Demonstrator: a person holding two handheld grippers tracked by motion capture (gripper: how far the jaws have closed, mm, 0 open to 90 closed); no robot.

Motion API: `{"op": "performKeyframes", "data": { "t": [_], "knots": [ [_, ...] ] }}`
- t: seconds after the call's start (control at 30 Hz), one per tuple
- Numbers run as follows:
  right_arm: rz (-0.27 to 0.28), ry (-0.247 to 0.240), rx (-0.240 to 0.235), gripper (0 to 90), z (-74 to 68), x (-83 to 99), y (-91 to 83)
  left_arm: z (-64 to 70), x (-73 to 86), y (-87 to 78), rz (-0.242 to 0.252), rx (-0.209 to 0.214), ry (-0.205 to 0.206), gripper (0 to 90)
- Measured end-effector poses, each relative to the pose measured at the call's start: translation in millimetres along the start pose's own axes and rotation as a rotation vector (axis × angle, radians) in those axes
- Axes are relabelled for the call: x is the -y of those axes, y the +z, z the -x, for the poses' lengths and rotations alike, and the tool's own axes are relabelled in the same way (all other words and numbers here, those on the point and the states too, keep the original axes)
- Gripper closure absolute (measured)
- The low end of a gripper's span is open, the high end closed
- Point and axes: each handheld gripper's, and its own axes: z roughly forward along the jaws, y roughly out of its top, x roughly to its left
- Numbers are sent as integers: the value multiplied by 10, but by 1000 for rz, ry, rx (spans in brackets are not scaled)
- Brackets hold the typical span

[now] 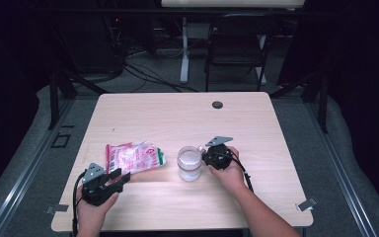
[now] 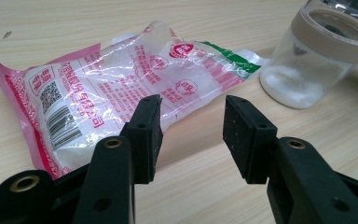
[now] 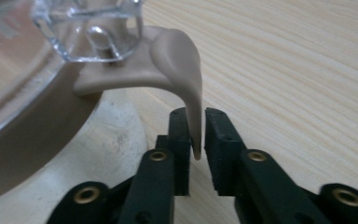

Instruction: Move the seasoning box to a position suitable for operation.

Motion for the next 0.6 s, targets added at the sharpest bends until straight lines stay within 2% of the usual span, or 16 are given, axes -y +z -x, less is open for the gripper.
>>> {"op": "performKeyframes", "data": {
  "t": [0.13, 0.27, 0.43, 0.6],
  "knots": [
    [-23, -18, 7, 834, 2, -2, -26, 12, 0, 18, -2, 2, 1, 552],
    [-23, -24, 20, 845, -13, 19, -65, 25, -15, 54, -11, 10, 12, 548],
    [-13, 8, 27, 861, -29, 58, -159, 64, -45, 133, -10, 30, 23, 537],
    [-17, 8, 42, 872, -50, 113, -245, 111, -94, 224, -15, 54, 46, 537]
  ]
}}
